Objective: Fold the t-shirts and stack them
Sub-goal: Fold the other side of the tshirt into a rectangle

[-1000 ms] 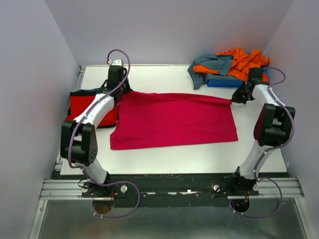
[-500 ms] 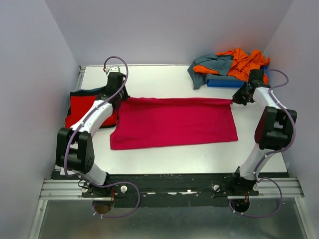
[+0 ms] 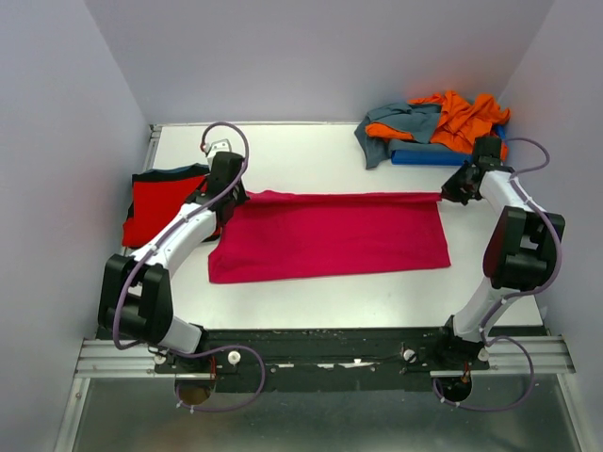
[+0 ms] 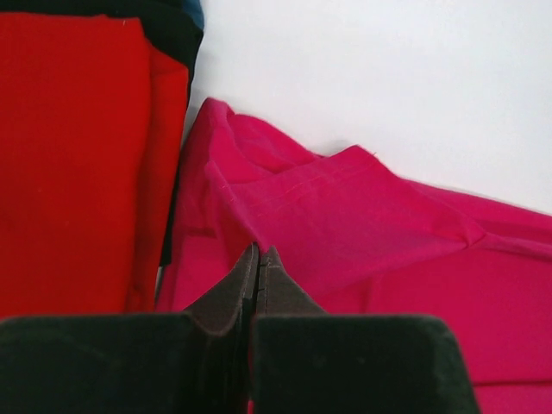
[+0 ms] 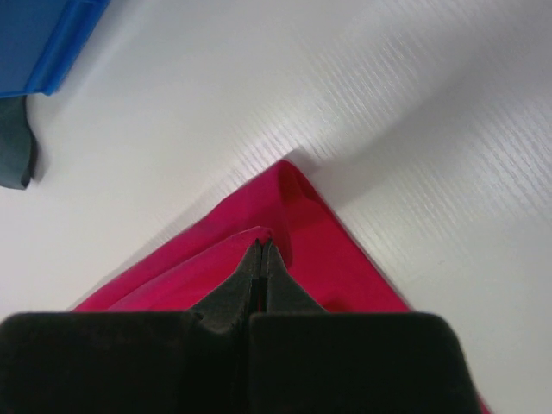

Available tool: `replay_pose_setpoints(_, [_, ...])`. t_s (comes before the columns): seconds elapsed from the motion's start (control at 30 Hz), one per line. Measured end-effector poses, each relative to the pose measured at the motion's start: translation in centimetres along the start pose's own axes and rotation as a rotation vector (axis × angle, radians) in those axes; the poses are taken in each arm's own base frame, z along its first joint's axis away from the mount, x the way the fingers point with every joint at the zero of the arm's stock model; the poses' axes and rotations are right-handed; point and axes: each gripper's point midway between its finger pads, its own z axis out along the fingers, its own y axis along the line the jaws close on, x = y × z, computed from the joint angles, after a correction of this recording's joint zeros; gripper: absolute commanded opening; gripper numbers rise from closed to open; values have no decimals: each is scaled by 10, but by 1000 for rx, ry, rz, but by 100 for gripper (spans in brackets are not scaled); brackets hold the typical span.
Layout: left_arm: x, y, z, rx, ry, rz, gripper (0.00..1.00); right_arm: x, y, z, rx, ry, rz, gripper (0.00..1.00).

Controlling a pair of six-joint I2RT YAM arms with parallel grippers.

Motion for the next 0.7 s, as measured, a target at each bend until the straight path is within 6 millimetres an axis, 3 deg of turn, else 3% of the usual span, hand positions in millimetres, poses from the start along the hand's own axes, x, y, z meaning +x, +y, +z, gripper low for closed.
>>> replay_pose_setpoints(0.33, [32, 17, -16, -33, 43, 13, 0, 14, -14, 4, 22, 24, 23, 1])
replay_pose_setpoints(0.57, [33, 20, -28, -28, 33, 1, 0, 19, -17, 3, 20, 20, 31, 1])
replay_pose_setpoints(0.7, [57, 31, -26, -54, 83, 4, 0, 28, -24, 6, 31, 33, 48, 1])
